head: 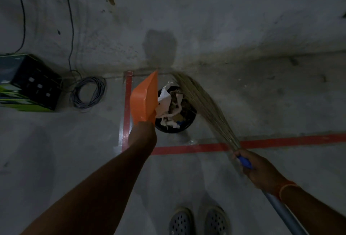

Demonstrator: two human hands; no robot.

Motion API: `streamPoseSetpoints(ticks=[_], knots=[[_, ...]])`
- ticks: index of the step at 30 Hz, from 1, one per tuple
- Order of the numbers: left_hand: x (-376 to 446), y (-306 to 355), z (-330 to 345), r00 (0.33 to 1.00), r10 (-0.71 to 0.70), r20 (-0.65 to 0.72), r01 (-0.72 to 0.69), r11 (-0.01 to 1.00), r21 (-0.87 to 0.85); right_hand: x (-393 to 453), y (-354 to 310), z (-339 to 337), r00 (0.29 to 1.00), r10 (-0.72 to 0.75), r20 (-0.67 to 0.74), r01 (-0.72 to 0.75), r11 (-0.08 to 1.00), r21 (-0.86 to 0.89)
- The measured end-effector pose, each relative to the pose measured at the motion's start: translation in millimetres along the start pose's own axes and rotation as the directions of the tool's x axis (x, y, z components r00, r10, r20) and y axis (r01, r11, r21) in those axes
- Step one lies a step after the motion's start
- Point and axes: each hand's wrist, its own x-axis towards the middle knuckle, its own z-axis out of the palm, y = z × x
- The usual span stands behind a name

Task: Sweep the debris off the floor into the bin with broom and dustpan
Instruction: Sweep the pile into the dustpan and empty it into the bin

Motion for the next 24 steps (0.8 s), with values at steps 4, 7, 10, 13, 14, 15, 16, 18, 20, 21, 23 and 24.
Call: streamPoseSetpoints(ticks=[4, 7, 10, 13, 14, 15, 16, 18, 20, 21, 23, 24], knots=[[0, 12, -13, 1.000, -0.003, 0.020, 0.003, 1.000, -0.031, -4, -12, -4, 1.000, 0.002, -0.006, -0.002, 1.000, -0.002], [-3, 21, -18, 0.999, 0.006, 0.043, -0.004, 0.999, -0.053, -4, -17, -5, 1.000, 0.020, -0.002, -0.020, 0.999, -0.028], [-5, 26, -20, 0.999, 0.031, 0.029, -0.031, 0.999, 0.022, -3, -21, -5, 0.999, 0.033, 0.011, -0.033, 0.999, -0.025], [-8, 26, -19, 0.999, 0.034, 0.001, -0.035, 0.997, 0.064, -4, -21, -2, 0.998, 0.052, 0.022, -0.052, 0.998, -0.020], [-8, 24, -17, 0.999, 0.045, -0.007, -0.045, 0.995, 0.090, -5, -20, -1, 0.997, 0.065, 0.029, -0.065, 0.998, -0.014], [-9, 21, -15, 0.998, 0.058, -0.011, -0.056, 0.991, 0.125, -6, -20, 0, 0.996, 0.076, 0.035, -0.076, 0.997, -0.006], [-10, 19, -14, 0.998, 0.067, -0.013, -0.064, 0.987, 0.147, -7, -19, 1, 0.996, 0.084, 0.038, -0.084, 0.996, 0.001], [-12, 13, -13, 0.997, 0.071, -0.005, -0.069, 0.979, 0.194, -10, -18, 3, 0.995, 0.093, 0.040, -0.094, 0.995, 0.016], [-15, 8, -12, 0.997, 0.082, -0.011, -0.078, 0.977, 0.199, -12, -16, 5, 0.995, 0.092, 0.036, -0.092, 0.995, 0.026], [-17, 6, -10, 0.997, 0.080, -0.014, -0.075, 0.978, 0.197, -13, -15, 5, 0.996, 0.086, 0.033, -0.088, 0.996, 0.031], [-22, 3, -7, 0.995, 0.096, -0.029, -0.089, 0.977, 0.194, -15, -15, 6, 0.996, 0.084, 0.033, -0.085, 0.996, 0.032], [-25, 2, -6, 0.994, 0.097, -0.043, -0.087, 0.978, 0.188, -15, -16, 6, 0.995, 0.087, 0.038, -0.089, 0.995, 0.035]])
